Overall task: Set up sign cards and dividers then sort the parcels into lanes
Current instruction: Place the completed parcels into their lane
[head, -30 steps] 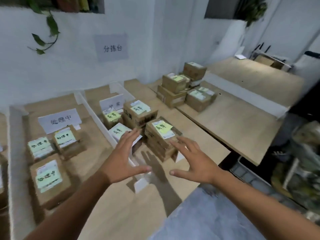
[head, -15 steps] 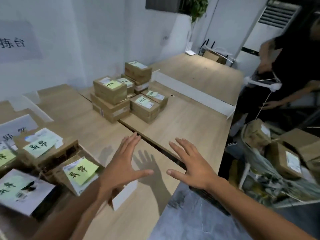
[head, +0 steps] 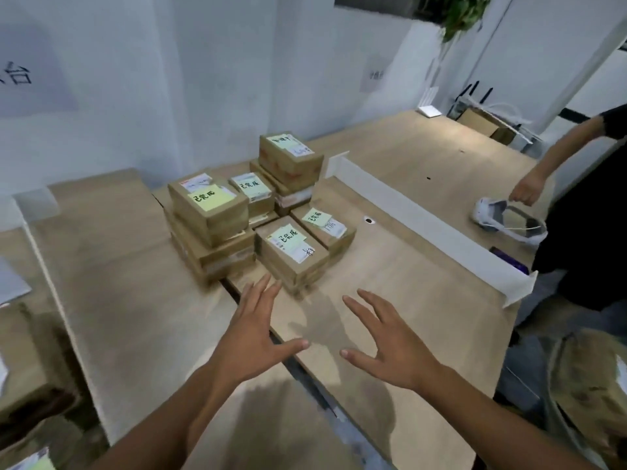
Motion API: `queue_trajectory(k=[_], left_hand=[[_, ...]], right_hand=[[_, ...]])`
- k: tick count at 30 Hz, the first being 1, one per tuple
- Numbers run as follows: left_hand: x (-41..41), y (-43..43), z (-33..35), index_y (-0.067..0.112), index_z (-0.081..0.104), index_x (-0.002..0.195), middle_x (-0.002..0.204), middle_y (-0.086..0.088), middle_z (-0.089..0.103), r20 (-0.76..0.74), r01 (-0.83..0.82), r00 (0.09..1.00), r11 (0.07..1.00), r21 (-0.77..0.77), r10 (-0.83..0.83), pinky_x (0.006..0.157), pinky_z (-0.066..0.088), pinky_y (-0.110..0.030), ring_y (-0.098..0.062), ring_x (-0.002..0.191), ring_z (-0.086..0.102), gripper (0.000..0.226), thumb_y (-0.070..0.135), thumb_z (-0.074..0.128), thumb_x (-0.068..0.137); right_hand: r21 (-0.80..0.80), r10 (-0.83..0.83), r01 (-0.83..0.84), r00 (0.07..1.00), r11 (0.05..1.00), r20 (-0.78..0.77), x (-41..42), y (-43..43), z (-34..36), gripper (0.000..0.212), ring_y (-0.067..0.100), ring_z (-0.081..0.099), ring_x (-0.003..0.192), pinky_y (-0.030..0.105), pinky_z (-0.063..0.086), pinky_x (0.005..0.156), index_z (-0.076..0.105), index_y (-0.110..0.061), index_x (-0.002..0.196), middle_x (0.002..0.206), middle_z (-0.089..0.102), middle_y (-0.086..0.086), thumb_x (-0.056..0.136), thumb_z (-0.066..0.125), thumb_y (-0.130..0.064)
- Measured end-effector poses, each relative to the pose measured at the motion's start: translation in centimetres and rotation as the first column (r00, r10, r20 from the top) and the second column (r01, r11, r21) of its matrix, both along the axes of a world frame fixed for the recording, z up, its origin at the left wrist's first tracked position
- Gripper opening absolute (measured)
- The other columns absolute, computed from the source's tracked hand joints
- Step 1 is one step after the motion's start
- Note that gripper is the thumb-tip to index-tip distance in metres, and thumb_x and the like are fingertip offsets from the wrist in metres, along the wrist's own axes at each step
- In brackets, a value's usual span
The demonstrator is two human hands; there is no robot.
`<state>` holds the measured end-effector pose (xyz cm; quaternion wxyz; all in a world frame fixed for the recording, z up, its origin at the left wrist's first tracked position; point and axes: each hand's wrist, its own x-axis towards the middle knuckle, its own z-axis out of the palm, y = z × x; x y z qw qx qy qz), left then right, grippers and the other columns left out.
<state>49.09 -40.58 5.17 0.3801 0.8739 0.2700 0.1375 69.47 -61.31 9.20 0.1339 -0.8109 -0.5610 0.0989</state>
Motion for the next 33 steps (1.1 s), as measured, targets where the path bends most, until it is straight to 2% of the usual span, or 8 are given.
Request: queue_trajectory(k=[5,11,16,19,22,26,30,33], left_hand=[[7.6,2.3,-3.0,0.041,-0.002,0.160,0.168,0.017,-0.018,-0.092,-0.149,0.985,0.989,-0.008,0.148,0.126,0.020,-0.050,-0.016,0.158,-0.008,0.126,0.087,0.067,0.065],[14.9,5.1,-6.4,0.048,-0.004,0.158,0.168,0.014,-0.021,-0.177,-0.303,0.943,0.947,-0.102,0.283,0.120,0.025,-0.043,-0.016,0.157,-0.004,0.128,0.076,0.079,0.065],[19.2,9.1,-10.4,0.048,-0.003,0.158,0.171,0.003,-0.011,-0.173,-0.338,0.933,0.933,-0.121,0.315,0.116,0.008,-0.035,-0.006,0.150,-0.013,0.133,0.078,0.079,0.058],[20.4,10.4,-12.8,0.038,0.008,0.160,0.171,0.001,-0.001,-0.185,-0.361,0.925,0.917,-0.166,0.331,0.124,0.017,-0.034,-0.014,0.156,0.004,0.130,0.069,0.085,0.060],[20.6,10.6,-15.1,0.039,0.023,0.157,0.169,0.005,0.005,-0.089,-0.389,0.921,0.894,-0.222,0.379,0.121,0.035,-0.046,-0.018,0.155,0.020,0.114,0.043,0.093,0.067],[20.7,10.2,-16.1,0.062,0.017,0.145,0.168,0.006,0.010,-0.036,-0.423,0.906,0.893,-0.152,0.423,0.119,0.038,-0.047,-0.016,0.154,0.021,0.110,0.038,0.093,0.069],[20.1,9.1,-14.9,0.046,0.027,0.150,0.167,0.006,0.017,-0.036,-0.347,0.937,0.919,-0.186,0.347,0.117,0.040,-0.047,-0.014,0.152,0.027,0.104,0.039,0.093,0.069],[18.5,6.6,-12.8,0.037,0.031,0.154,0.168,0.012,0.017,0.031,-0.262,0.962,0.949,-0.173,0.271,0.113,0.046,-0.040,-0.007,0.151,0.030,0.105,0.038,0.093,0.069]], right_hand=[[0.004,0.097,-0.097,0.991,0.995,-0.091,9.6,7.0,-4.0,0.091,0.011,0.011,0.153,0.029,0.032,0.114,0.009,-0.050,0.158,0.167,0.009,-0.010,0.084,0.054,-0.077],[-0.071,0.202,-0.215,0.968,0.974,-0.148,18.3,15.4,-8.1,0.096,0.015,0.010,0.154,0.038,0.038,0.113,-0.004,-0.067,0.149,0.169,0.001,-0.006,0.080,0.063,-0.072],[-0.102,0.254,-0.272,0.954,0.957,-0.161,21.0,21.2,-12.8,0.100,0.027,0.015,0.154,0.046,0.042,0.112,0.002,-0.056,0.154,0.169,0.007,0.007,0.083,0.072,-0.058],[-0.118,0.303,-0.315,0.946,0.942,-0.114,21.7,23.4,-15.7,0.097,0.030,0.016,0.153,0.046,0.042,0.111,0.006,-0.050,0.156,0.166,0.009,0.012,0.086,0.073,-0.049],[-0.046,0.305,-0.313,0.944,0.949,-0.122,22.2,23.8,-18.2,0.091,0.032,0.034,0.141,0.045,0.051,0.101,0.020,-0.046,0.155,0.157,0.023,0.014,0.084,0.078,-0.038],[0.022,0.321,-0.323,0.926,0.946,-0.196,22.4,23.9,-19.2,0.082,0.031,0.043,0.135,0.043,0.050,0.103,0.029,-0.045,0.152,0.154,0.027,0.012,0.087,0.077,-0.030],[0.101,0.356,-0.341,0.894,0.935,-0.271,22.1,20.8,-17.9,0.079,0.026,0.042,0.137,0.031,0.039,0.110,0.035,-0.038,0.152,0.155,0.022,0.008,0.087,0.078,-0.025],[0.110,0.356,-0.339,0.883,0.934,-0.306,21.7,17.1,-15.6,0.096,0.020,0.041,0.129,0.037,0.047,0.108,0.015,-0.050,0.155,0.149,0.021,0.002,0.081,0.077,-0.049]])
